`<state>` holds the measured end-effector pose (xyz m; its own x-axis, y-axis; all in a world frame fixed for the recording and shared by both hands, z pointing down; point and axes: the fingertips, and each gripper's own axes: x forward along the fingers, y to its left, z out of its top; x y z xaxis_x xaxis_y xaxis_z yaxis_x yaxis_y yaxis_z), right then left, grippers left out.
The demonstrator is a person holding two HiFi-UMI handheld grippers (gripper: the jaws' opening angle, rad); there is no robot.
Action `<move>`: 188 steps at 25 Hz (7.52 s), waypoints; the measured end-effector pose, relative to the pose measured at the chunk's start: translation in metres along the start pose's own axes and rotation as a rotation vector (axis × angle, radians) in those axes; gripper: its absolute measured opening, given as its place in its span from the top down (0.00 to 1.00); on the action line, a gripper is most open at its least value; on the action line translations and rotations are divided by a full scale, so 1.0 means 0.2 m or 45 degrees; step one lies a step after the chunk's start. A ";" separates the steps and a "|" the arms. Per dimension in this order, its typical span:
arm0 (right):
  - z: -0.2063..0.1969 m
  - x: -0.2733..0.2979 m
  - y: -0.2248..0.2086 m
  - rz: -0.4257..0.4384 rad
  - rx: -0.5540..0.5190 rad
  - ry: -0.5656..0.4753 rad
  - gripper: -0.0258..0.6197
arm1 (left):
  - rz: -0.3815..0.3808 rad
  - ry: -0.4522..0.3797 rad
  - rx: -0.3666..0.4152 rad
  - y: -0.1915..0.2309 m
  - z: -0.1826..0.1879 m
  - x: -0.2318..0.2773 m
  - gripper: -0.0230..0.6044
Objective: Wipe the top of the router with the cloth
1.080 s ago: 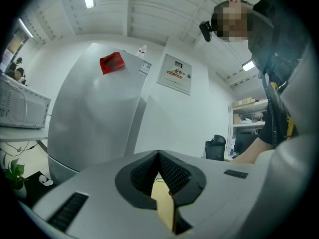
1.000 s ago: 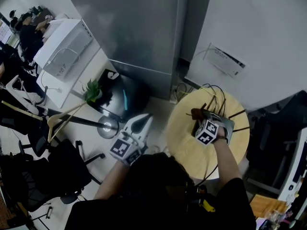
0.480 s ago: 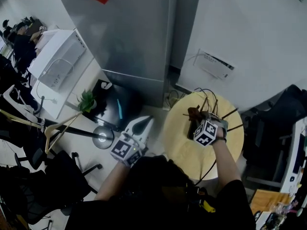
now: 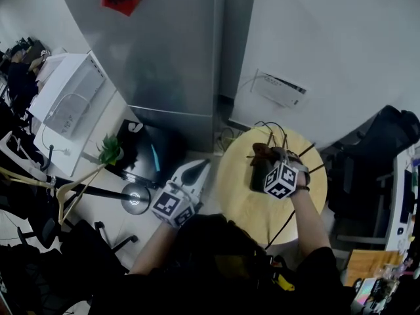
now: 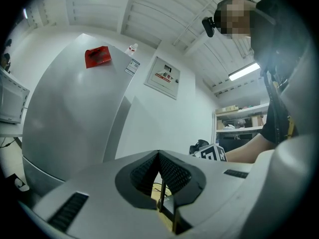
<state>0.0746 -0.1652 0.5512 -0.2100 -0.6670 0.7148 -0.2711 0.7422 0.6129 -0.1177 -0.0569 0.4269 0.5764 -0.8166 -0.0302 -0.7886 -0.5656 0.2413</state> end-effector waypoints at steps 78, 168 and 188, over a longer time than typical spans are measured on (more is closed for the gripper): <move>-0.06 0.07 -0.03 0.183 0.156 -0.148 0.86 | -0.039 0.046 0.000 -0.02 -0.05 0.06 0.97; -0.22 0.29 0.20 0.339 0.719 0.108 0.86 | -0.007 0.124 -0.023 -0.03 -0.12 0.02 0.97; -0.34 0.57 0.16 0.233 0.810 0.357 0.87 | 0.163 0.150 -0.028 0.08 -0.15 -0.04 0.97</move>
<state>0.1050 -0.2121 0.6747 -0.0779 -0.4304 0.8993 -0.7677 0.6014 0.2213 -0.1289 -0.0567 0.4598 0.4939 -0.8618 0.1157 -0.8529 -0.4543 0.2571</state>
